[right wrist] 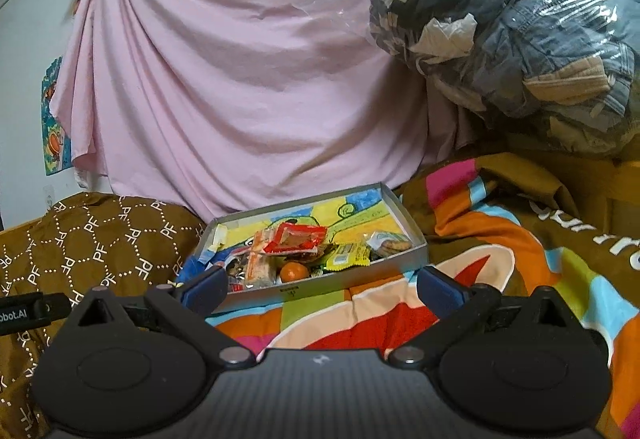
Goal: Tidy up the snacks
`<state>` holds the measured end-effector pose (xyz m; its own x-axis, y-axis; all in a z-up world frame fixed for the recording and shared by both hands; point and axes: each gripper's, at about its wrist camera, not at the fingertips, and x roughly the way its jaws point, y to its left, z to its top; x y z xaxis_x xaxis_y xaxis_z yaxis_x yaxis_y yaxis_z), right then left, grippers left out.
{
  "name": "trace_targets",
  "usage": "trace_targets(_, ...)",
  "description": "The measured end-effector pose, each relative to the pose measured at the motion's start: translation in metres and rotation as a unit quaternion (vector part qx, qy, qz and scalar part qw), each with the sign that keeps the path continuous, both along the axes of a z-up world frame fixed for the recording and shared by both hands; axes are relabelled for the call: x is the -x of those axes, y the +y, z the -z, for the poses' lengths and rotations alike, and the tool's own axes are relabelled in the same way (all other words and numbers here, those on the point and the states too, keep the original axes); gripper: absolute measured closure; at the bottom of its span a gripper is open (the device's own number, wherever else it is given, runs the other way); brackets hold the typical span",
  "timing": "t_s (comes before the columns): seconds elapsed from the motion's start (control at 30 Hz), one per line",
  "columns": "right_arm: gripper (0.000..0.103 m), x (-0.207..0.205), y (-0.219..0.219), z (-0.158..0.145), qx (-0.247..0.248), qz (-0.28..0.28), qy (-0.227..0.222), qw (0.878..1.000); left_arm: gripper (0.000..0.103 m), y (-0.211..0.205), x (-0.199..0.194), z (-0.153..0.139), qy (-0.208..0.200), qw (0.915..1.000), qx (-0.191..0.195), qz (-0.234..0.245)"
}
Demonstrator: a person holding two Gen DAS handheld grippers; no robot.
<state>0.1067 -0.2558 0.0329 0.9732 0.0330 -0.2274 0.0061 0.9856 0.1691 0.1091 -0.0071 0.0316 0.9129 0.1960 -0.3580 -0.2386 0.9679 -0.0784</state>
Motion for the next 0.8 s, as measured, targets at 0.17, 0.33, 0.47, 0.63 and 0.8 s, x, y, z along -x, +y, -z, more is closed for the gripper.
trace_targets(0.17, 0.0, 0.005, -0.001, 0.006, -0.015, 0.004, 0.011, 1.0, 0.001, 0.006, 0.004, 0.008, 0.005, 1.0, 0.005, 0.003)
trace_targets(0.33, 0.0, 0.013, 0.003, 0.009, -0.01, 0.012, 0.009, 1.0, 0.001, 0.015, 0.005, 0.007, 0.017, 0.9996, 0.019, 0.01)
trace_targets(0.47, 0.0, 0.016, 0.011, 0.011, 0.004, 0.012, 0.02, 1.0, 0.001, 0.019, 0.006, 0.009, 0.028, 0.9994, 0.01, 0.017)
trace_targets(0.63, 0.0, 0.02, 0.021, 0.017, 0.015, 0.015, 0.045, 0.999, 0.001, 0.025, 0.014, 0.013, 0.028, 0.9994, 0.001, 0.02)
trace_targets(0.8, 0.0, 0.029, 0.031, 0.019, 0.025, 0.021, 0.053, 0.998, 0.001, 0.033, 0.02, 0.019, 0.032, 0.9989, 0.022, 0.024)
